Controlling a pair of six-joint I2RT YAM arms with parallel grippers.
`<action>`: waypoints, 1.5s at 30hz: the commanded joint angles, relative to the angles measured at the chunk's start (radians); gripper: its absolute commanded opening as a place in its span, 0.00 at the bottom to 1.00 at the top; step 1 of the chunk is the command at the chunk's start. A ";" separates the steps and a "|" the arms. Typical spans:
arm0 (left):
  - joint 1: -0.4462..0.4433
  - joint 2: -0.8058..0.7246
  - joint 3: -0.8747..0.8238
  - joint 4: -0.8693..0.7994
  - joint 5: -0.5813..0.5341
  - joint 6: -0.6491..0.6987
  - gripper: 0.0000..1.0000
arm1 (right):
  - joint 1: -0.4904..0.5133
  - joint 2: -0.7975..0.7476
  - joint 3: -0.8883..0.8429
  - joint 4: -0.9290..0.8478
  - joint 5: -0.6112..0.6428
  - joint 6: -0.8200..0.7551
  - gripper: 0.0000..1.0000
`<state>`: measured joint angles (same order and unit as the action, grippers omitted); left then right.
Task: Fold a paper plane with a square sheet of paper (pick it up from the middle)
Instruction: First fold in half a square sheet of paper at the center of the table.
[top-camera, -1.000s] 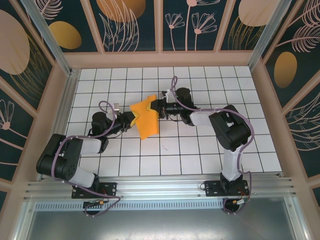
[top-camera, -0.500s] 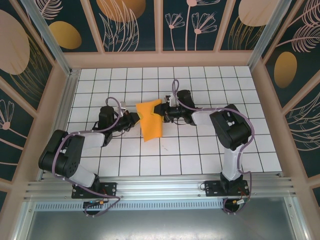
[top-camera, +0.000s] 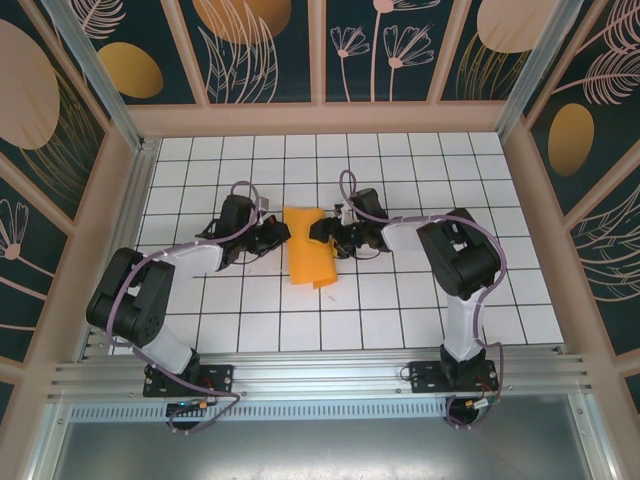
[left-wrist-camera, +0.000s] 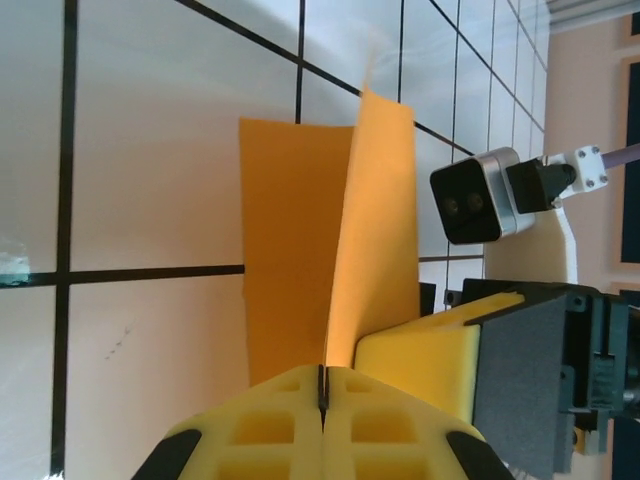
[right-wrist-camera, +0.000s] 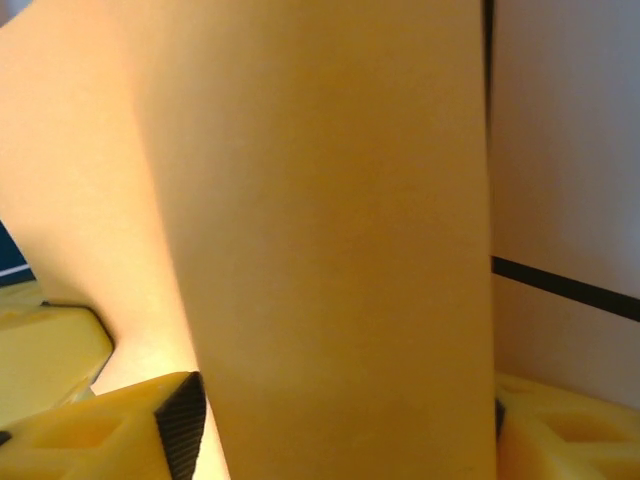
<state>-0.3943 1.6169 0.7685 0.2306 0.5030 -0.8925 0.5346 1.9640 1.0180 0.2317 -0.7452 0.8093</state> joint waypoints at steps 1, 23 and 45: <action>-0.025 0.035 0.054 -0.107 -0.049 0.051 0.00 | -0.003 -0.039 -0.036 -0.046 0.043 -0.043 0.75; -0.127 0.145 0.191 -0.095 -0.075 -0.010 0.00 | -0.067 -0.308 -0.089 -0.355 0.315 -0.310 0.90; -0.224 0.255 0.097 0.117 -0.160 -0.213 0.00 | -0.099 -0.197 -0.018 -0.482 0.242 -0.531 0.63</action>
<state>-0.6121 1.8565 0.8749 0.3553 0.3717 -1.0836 0.4427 1.7424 0.9665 -0.2096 -0.4946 0.3206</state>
